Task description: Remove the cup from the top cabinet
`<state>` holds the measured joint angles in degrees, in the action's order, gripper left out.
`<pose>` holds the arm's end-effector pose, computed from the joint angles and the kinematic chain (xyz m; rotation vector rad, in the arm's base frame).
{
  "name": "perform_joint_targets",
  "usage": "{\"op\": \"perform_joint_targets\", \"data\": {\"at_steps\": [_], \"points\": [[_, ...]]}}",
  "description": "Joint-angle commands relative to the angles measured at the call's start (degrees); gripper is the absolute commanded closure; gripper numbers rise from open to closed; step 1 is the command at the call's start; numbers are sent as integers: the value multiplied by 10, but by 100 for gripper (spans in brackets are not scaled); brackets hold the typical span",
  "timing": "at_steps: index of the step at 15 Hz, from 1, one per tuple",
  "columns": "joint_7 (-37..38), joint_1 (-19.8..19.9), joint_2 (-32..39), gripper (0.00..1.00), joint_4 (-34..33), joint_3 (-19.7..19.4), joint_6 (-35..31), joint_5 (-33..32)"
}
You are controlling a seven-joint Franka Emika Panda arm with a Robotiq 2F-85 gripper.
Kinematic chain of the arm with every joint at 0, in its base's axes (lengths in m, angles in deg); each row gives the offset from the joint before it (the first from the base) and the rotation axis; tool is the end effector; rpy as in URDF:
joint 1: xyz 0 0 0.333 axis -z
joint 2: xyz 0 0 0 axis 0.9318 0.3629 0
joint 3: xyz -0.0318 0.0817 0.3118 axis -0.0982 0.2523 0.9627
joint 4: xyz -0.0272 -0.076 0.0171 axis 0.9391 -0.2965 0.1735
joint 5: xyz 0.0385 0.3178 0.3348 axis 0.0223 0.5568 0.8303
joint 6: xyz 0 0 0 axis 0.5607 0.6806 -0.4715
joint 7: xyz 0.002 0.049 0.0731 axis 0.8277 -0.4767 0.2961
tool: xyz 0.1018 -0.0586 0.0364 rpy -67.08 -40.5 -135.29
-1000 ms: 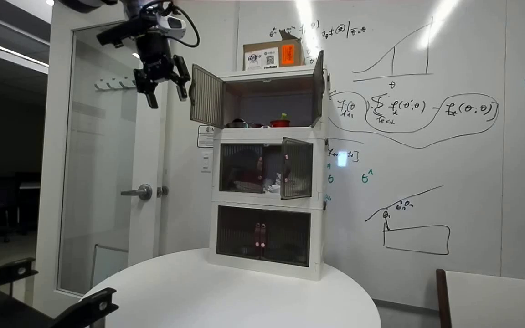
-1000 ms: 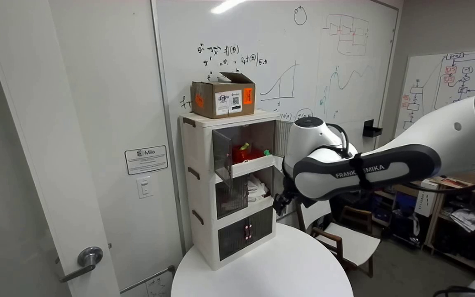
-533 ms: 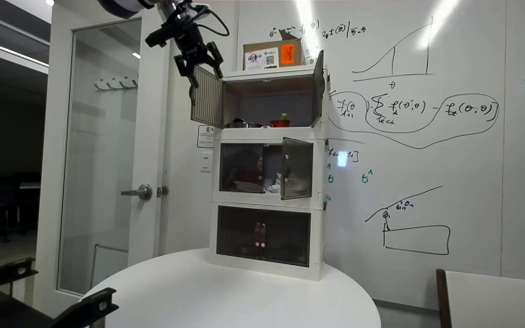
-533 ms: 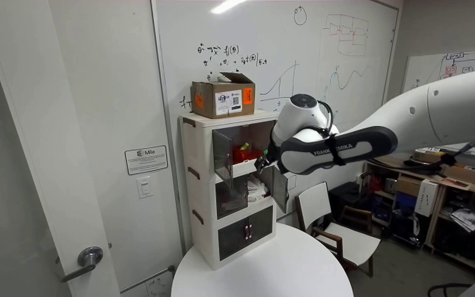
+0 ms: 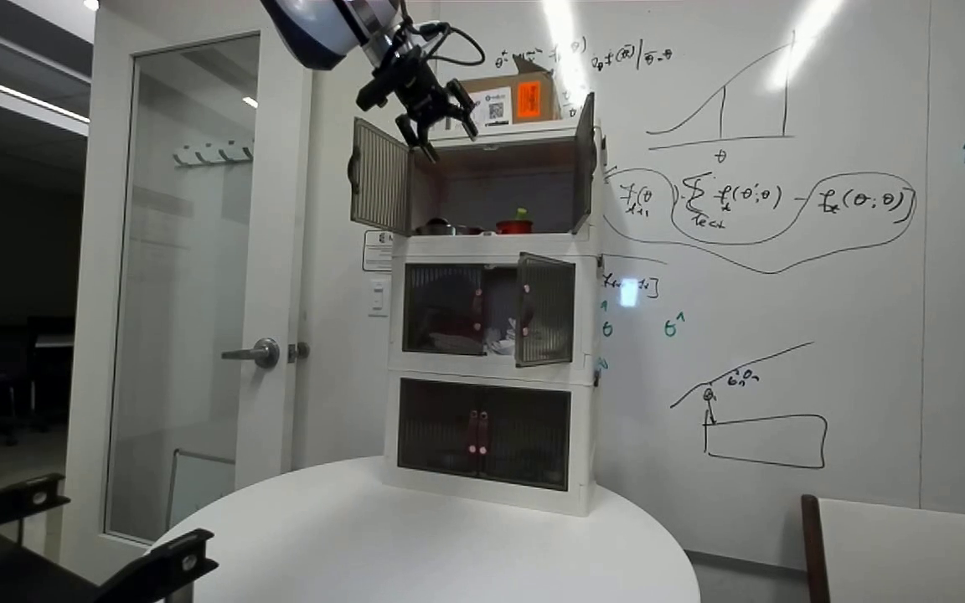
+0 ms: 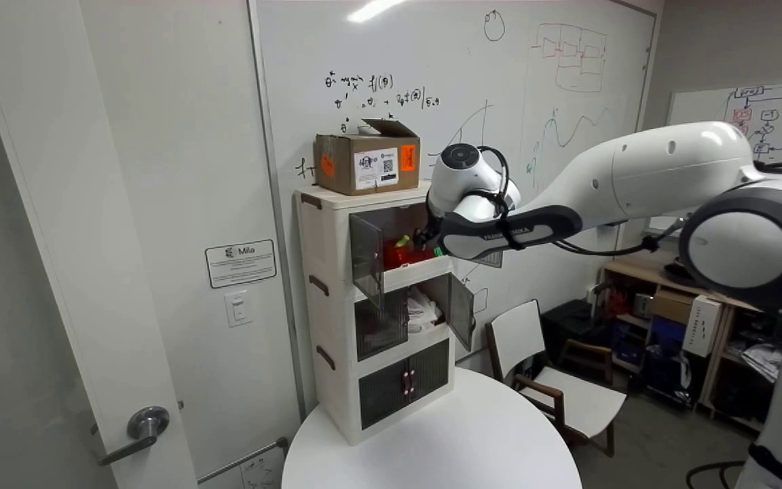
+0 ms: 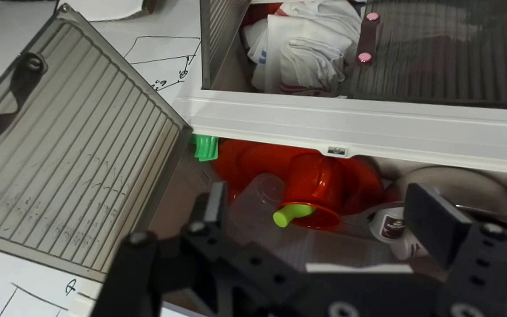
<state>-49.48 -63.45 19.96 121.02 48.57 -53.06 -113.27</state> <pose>0.7121 0.0375 0.5709 2.5986 -0.0349 1.0466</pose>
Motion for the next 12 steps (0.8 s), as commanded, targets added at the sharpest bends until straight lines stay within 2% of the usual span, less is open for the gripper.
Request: {"op": "perform_joint_targets", "data": {"at_steps": [1,8,9,10,11,12], "points": [[27,-51,106,0,-143,-44,47,7],[-13,-108,264,0,-334,-108,81,80],[-12,-87,281,0,-354,-85,81,68],[-18,-86,296,0,-372,-88,77,68],[-33,-108,310,0,-389,-121,72,90],[-38,-108,322,0,-402,-127,72,98]]}}
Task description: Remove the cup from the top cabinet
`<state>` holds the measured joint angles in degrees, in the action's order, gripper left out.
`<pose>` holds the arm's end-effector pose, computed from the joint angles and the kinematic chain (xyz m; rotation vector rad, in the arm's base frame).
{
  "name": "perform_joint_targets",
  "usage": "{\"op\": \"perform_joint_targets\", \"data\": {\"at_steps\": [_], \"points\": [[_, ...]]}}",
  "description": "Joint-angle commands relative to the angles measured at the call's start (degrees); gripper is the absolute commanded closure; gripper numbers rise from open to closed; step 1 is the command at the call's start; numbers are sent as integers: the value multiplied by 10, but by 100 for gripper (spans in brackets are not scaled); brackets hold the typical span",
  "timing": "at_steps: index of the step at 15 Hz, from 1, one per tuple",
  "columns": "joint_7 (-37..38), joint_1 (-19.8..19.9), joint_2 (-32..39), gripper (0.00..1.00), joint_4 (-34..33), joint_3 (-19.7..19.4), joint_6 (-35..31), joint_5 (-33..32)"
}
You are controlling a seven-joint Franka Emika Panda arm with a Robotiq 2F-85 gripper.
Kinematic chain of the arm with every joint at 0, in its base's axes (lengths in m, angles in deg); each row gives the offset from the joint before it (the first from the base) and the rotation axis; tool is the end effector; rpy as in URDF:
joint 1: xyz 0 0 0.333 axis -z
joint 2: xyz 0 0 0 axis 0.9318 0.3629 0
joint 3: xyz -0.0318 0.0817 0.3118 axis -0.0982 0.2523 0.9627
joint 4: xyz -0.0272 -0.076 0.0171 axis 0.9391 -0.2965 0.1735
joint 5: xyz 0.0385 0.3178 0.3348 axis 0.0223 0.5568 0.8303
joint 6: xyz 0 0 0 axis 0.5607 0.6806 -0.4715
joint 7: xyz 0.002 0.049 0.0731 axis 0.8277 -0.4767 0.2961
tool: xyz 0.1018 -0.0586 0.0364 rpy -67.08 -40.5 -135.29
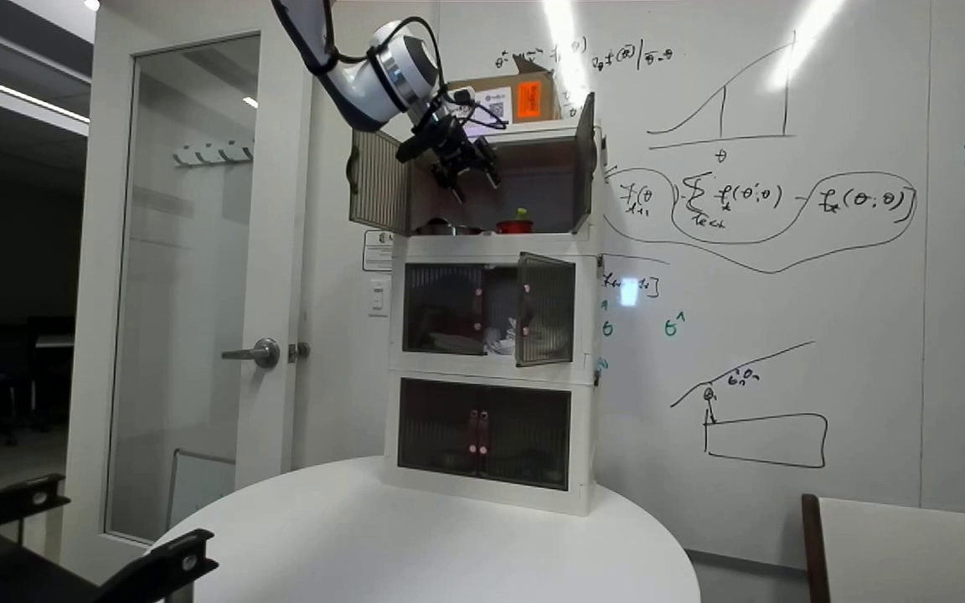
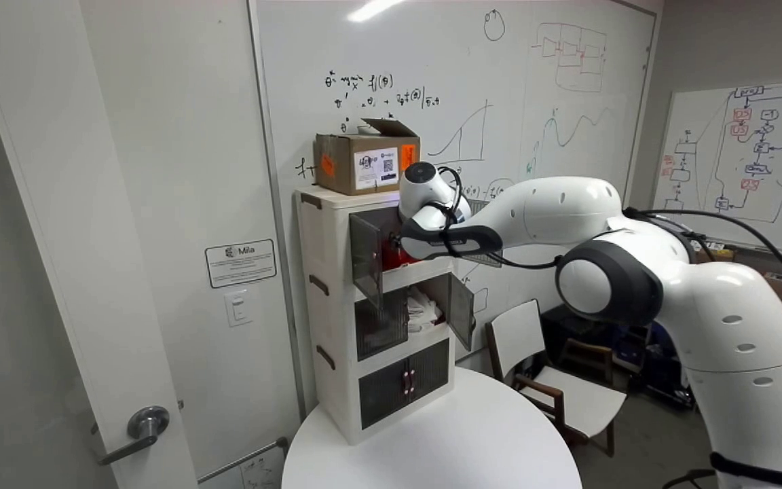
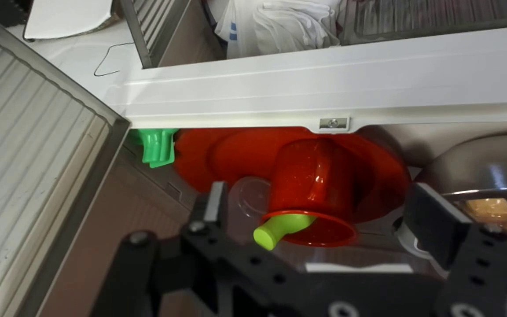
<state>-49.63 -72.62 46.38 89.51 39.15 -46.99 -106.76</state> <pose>0.8433 0.0395 0.5307 2.6454 -0.1841 1.0282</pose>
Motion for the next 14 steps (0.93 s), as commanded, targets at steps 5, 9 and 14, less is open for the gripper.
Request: {"op": "perform_joint_targets", "data": {"at_steps": [5,9,14], "points": [[-34,6,101,0,-139,-11,16,41],[-22,2,85,0,-105,-18,0,26],[21,-7,56,0,-60,-38,-4,3]]}}
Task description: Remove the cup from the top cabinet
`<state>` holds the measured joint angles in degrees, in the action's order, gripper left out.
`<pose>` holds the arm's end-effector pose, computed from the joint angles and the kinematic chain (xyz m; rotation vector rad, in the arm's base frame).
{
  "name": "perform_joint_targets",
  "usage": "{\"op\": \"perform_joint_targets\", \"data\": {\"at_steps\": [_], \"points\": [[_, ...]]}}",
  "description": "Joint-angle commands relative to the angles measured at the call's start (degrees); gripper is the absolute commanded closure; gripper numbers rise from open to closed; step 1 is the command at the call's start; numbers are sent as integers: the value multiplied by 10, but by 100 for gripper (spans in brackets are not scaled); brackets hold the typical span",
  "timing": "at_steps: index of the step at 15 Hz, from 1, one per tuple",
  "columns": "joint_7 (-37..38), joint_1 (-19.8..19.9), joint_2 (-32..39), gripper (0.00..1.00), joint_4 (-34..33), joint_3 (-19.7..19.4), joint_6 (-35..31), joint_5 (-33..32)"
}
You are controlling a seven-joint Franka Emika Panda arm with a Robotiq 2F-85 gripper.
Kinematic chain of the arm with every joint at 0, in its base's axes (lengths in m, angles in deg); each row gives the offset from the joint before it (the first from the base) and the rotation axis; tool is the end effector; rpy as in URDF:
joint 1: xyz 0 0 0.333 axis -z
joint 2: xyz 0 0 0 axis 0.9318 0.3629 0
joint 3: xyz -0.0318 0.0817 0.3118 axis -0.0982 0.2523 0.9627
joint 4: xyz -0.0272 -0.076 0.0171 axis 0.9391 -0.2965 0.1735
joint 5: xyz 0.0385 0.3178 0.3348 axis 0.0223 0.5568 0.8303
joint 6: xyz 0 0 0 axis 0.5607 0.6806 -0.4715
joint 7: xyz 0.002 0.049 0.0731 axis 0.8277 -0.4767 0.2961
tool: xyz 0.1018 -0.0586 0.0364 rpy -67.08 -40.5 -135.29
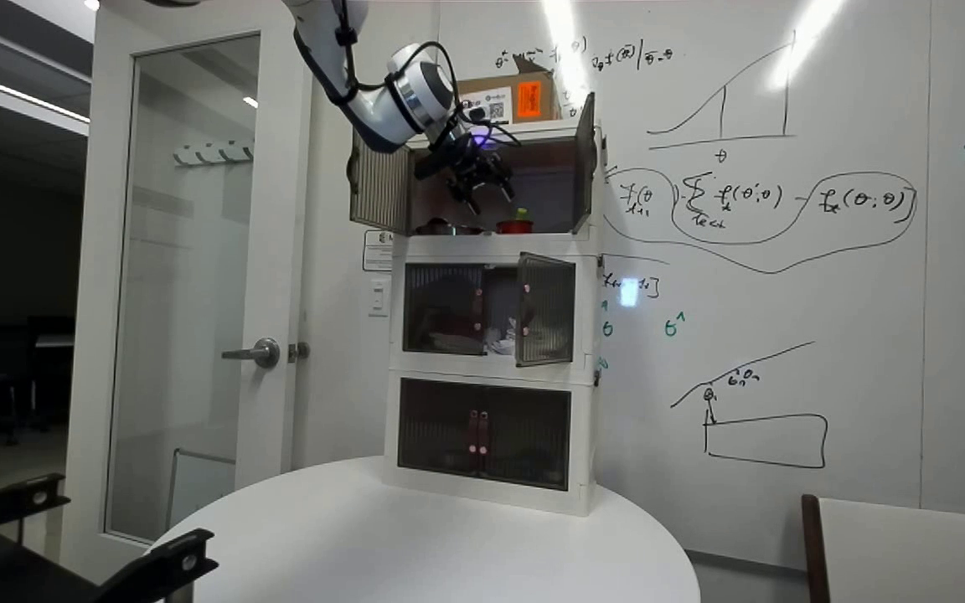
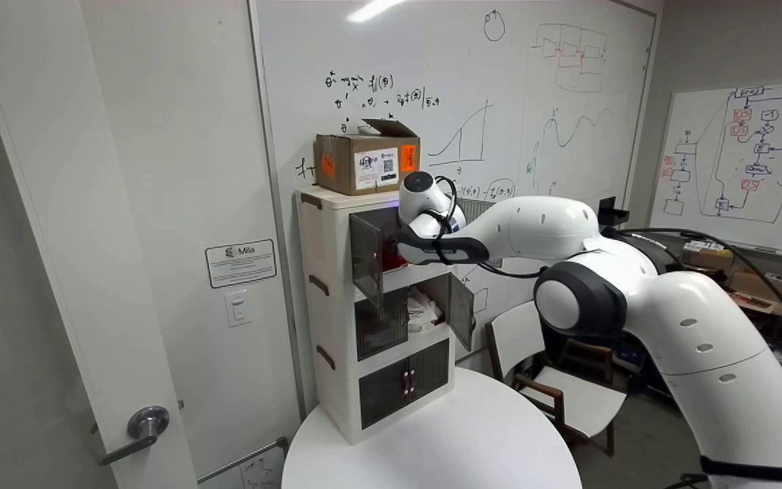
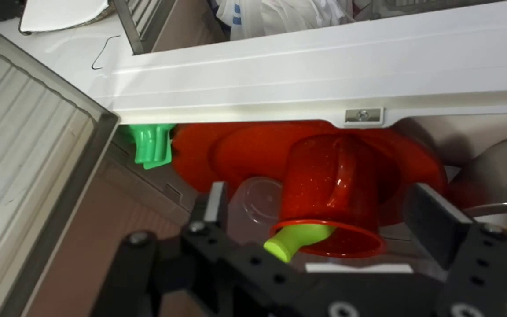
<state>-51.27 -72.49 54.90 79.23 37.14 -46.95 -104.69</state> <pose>0.8771 0.0212 0.5119 2.6259 -0.2039 1.0508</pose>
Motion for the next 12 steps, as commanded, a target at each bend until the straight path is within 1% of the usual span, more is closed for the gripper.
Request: {"op": "perform_joint_targets", "data": {"at_steps": [1,5,7,9,12], "points": [[55,-9,-35,0,52,-22,-8,-19],[130,-10,-51,0,80,-38,-32,-25],[158,-8,-54,0,91,-40,-53,-23],[154,2,-46,0,97,-28,-80,-9],[150,2,-34,0,102,-25,-100,-7]]}}
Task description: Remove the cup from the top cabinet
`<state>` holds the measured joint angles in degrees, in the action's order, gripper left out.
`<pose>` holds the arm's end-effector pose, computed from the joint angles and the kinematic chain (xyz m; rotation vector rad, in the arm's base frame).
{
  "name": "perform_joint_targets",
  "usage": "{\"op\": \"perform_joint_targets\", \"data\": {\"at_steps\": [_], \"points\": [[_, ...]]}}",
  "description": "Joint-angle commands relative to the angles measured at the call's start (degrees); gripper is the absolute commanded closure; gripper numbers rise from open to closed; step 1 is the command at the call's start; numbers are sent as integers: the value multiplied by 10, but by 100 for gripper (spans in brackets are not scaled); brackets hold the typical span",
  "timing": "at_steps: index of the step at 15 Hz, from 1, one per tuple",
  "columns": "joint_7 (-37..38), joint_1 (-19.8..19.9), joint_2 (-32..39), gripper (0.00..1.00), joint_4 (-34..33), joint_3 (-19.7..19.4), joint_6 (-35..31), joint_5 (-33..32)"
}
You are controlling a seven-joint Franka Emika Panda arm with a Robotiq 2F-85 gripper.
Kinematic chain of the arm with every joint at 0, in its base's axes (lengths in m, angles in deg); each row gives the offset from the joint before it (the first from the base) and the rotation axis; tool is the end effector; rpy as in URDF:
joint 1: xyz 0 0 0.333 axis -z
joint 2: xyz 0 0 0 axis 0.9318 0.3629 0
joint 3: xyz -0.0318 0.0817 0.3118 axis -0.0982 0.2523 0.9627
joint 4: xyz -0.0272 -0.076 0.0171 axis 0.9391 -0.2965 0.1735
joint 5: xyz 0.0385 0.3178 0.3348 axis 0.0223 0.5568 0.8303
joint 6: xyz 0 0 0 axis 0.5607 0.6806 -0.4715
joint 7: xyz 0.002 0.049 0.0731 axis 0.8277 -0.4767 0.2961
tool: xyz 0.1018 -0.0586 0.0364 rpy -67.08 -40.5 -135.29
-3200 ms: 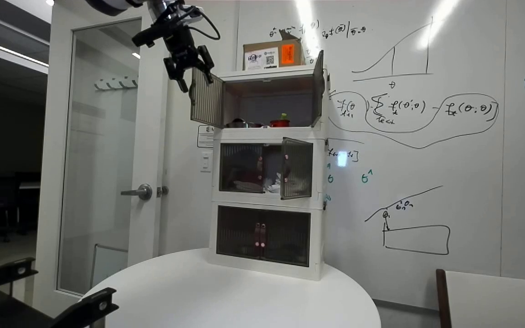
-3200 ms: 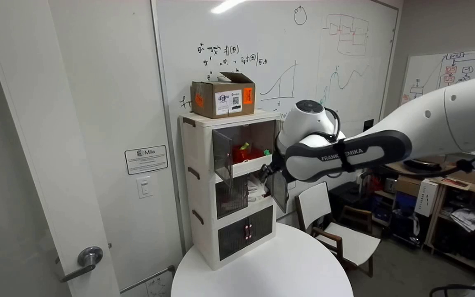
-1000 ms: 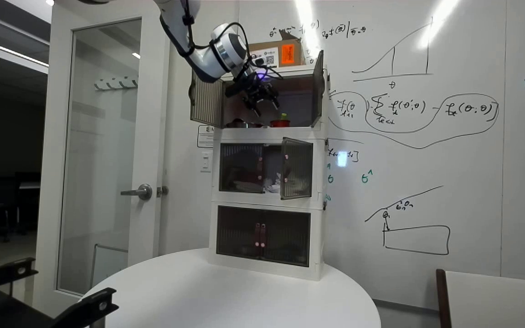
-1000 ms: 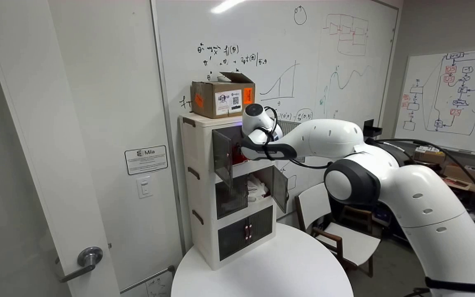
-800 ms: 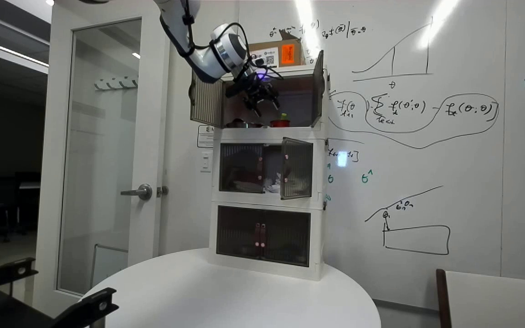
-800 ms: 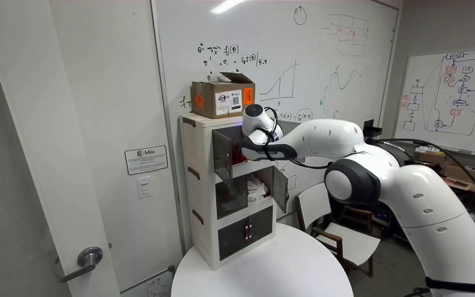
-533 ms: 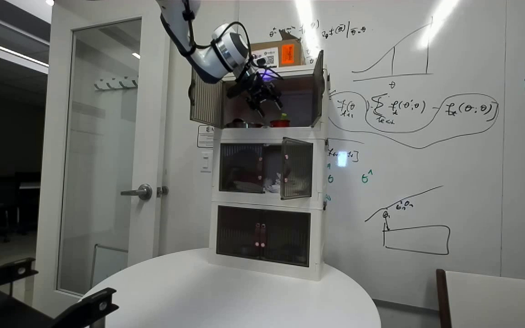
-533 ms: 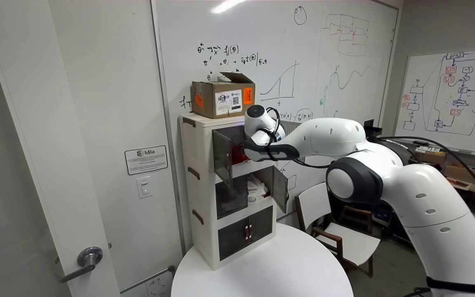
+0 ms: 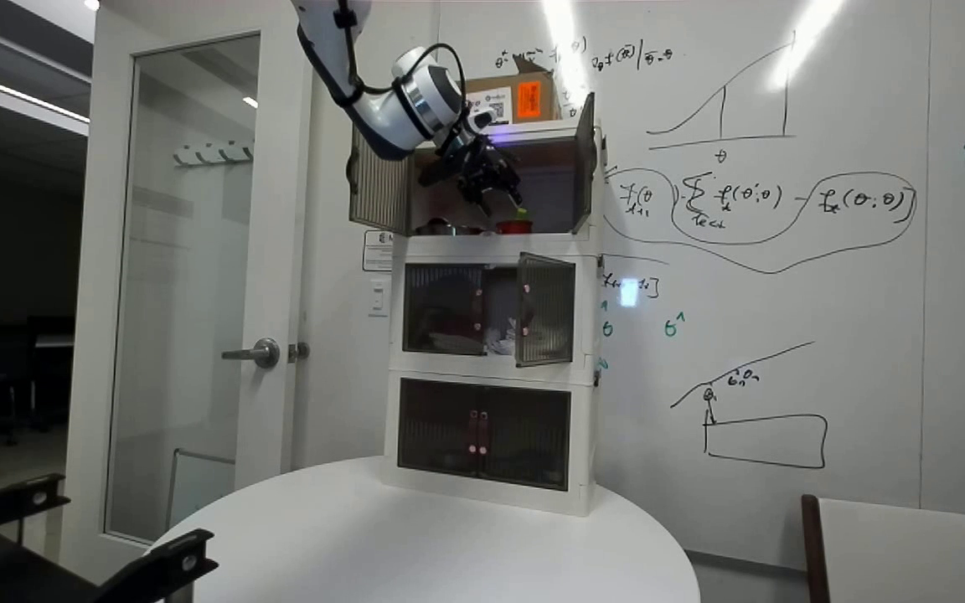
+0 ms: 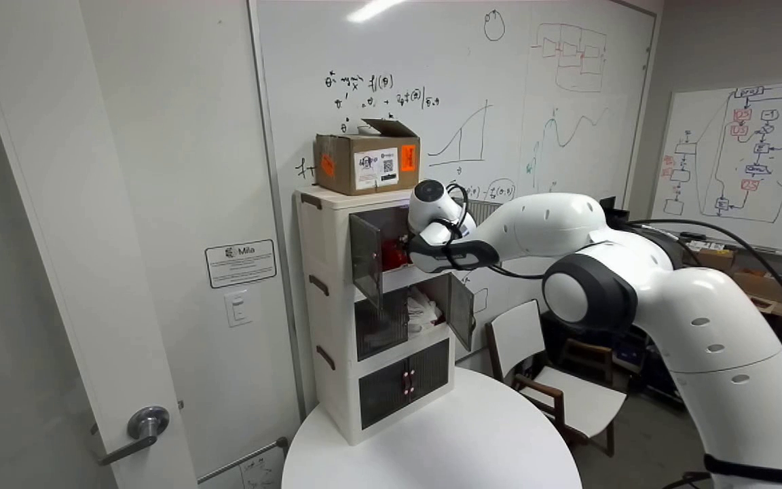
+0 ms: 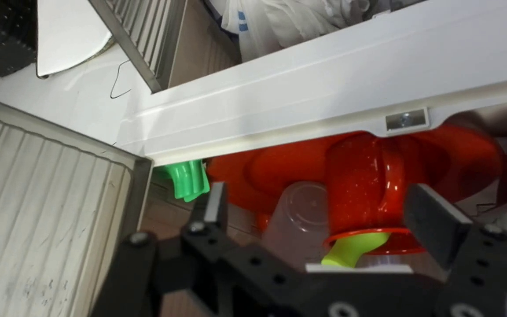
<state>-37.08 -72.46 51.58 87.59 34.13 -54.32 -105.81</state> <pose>0.8661 -0.0047 0.4911 2.6209 -0.4923 1.1632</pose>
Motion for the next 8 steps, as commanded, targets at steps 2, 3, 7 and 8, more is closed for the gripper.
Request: {"op": "perform_joint_targets", "data": {"at_steps": [2,3,7,8], "points": [[12,-3,7,0,14,1,-32,-2],[10,-3,10,0,12,2,-34,-1],[13,-4,15,0,1,0,-46,-2],[14,-5,18,0,-3,-1,-50,-3]]}}
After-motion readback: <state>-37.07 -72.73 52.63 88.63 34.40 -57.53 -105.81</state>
